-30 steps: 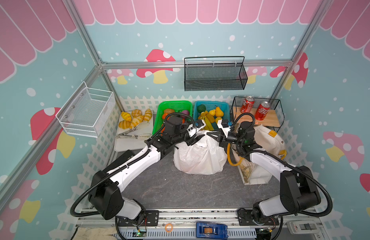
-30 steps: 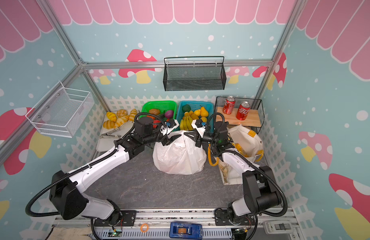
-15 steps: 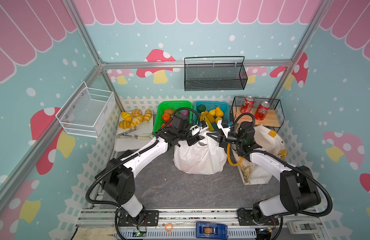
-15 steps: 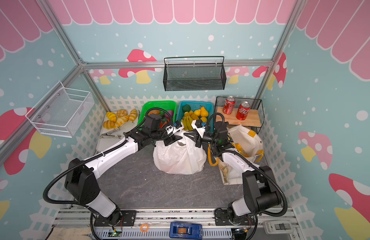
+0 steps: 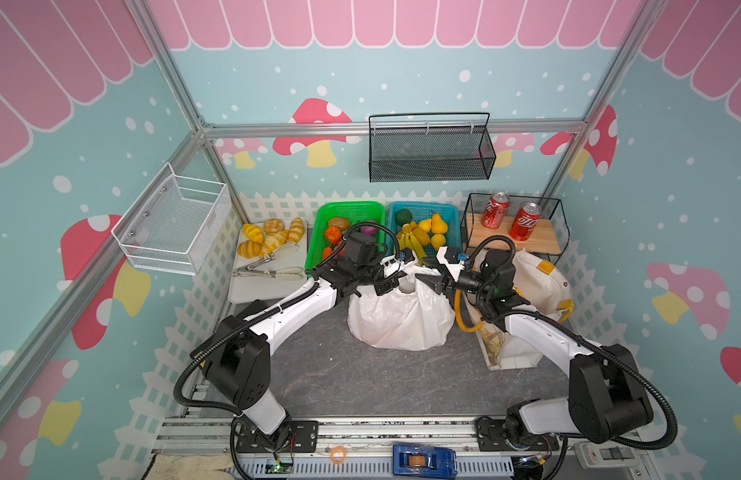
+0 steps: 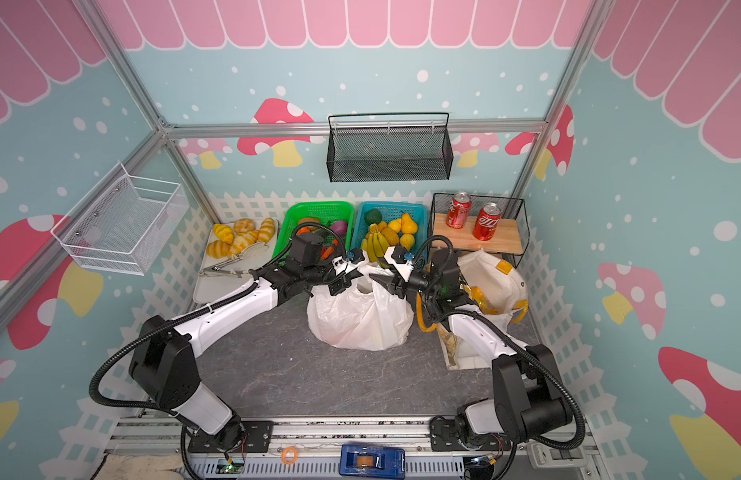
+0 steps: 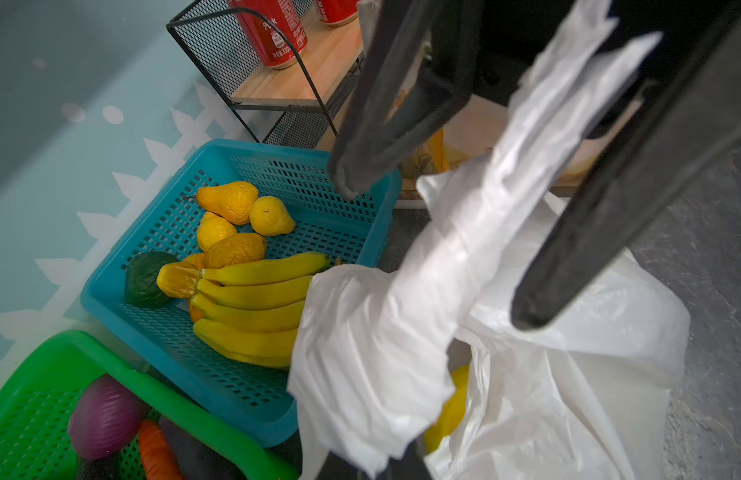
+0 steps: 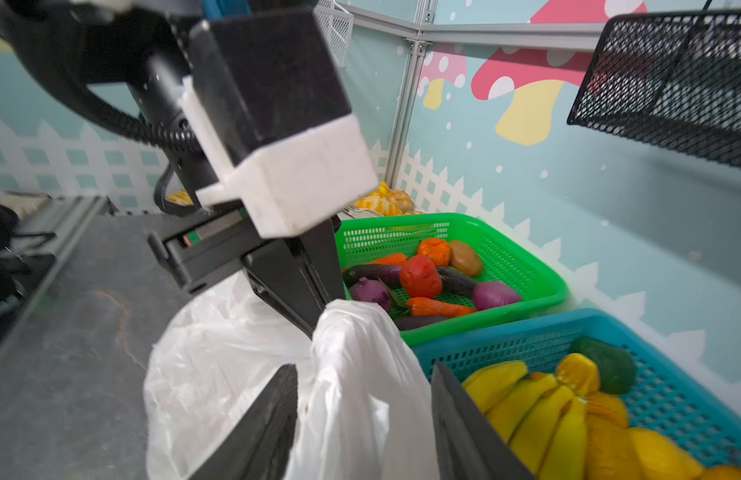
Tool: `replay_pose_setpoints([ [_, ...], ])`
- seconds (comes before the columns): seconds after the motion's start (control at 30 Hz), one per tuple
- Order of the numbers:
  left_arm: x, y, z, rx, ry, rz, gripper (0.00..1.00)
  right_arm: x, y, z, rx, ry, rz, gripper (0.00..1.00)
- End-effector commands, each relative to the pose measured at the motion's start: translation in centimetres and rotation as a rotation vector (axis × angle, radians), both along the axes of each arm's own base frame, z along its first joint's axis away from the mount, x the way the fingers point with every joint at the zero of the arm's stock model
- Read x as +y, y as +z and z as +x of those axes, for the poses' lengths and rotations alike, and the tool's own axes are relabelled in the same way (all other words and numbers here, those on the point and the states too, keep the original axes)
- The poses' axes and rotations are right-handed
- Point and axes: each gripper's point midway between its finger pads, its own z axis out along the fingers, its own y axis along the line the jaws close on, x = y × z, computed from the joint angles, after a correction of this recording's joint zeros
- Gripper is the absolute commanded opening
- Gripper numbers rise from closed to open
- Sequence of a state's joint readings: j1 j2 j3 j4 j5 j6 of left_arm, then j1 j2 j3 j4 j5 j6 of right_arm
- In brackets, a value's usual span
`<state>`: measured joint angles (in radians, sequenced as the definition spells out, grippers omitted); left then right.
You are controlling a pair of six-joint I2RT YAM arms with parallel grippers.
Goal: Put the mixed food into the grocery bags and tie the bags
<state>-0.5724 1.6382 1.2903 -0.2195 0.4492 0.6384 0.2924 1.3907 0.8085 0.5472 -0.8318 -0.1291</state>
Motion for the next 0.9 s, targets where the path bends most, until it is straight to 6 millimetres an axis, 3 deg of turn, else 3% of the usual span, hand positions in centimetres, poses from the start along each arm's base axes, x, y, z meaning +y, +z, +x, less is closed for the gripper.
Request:
replay_pose_setpoints([
  [0.0,-0.2,1.7,-0.6,-0.074,-0.037,-0.03,0.0,-0.1,-0.8,-0.2,-0.093,-0.028,-0.071,0.62],
  [0.1,-0.3,1.7,-0.5,-0.095,-0.032,-0.018,0.0,0.5,-1.5,-0.3,-0.103,-0.018,-0.114,0.71],
  [0.33,-0.5,1.2,-1.1,-0.151,-0.051,0.034,0.0,1.7,-2.9,1.2,-0.122,-0.05,-0.218,0.72],
  [0.77,-0.4,1.2,-1.1,-0.166,-0.048,0.043,0.0,2.0,-3.9,2.6,-0.104,-0.057,-0.256,0.38],
  [0.87,-0.4,1.3,-0.8,-0.162,-0.028,0.042,0.0,2.3,-4.3,2.6,-0.079,-0.056,-0.253,0.2],
])
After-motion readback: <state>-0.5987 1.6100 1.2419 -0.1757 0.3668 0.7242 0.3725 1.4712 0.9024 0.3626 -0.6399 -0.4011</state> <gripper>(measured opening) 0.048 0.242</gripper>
